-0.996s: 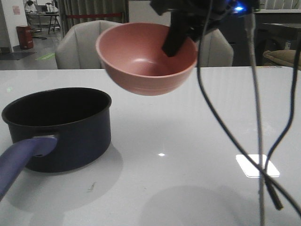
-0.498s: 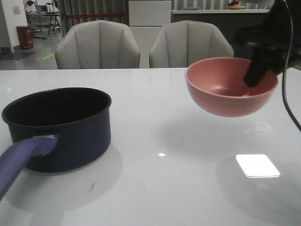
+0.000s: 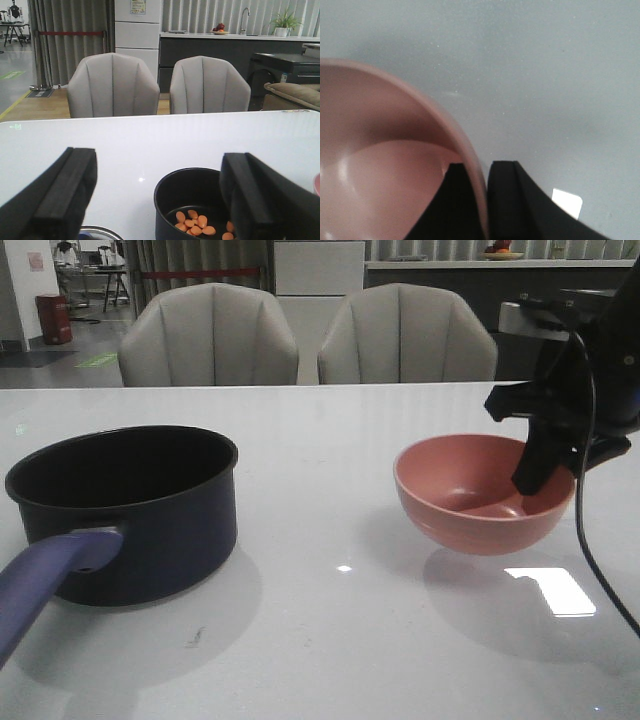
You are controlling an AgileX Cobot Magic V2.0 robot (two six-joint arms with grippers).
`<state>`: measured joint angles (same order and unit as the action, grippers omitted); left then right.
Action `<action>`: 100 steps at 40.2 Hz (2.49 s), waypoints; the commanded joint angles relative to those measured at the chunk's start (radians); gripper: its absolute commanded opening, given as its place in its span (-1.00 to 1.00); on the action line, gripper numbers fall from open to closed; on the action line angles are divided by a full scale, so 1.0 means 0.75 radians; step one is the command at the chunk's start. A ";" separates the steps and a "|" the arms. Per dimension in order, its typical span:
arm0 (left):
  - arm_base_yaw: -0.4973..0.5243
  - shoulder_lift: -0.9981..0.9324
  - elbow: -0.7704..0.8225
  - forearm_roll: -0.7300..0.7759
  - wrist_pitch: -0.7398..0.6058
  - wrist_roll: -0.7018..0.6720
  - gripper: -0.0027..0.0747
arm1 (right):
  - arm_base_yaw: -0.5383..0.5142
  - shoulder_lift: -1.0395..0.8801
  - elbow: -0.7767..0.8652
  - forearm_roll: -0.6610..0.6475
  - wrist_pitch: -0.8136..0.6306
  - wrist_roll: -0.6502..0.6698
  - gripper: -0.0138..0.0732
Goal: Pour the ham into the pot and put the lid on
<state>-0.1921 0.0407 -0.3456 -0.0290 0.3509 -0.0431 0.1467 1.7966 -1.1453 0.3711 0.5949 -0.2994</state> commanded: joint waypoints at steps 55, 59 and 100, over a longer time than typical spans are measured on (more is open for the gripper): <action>-0.013 0.016 -0.035 -0.001 -0.110 -0.006 0.49 | 0.346 -1.585 0.833 -0.031 -0.829 -0.036 0.32; -0.013 0.016 -0.035 -0.001 -0.110 -0.006 0.50 | 0.346 -1.777 1.001 0.027 -0.890 -0.036 0.32; 0.036 0.285 -0.186 0.004 0.188 -0.056 0.80 | 0.346 -2.029 1.370 0.077 -0.939 -0.036 -0.34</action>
<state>-0.1829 0.1697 -0.4276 -0.0285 0.5303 -0.0478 0.4063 0.2678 -0.0921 0.4290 -0.0242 -0.3145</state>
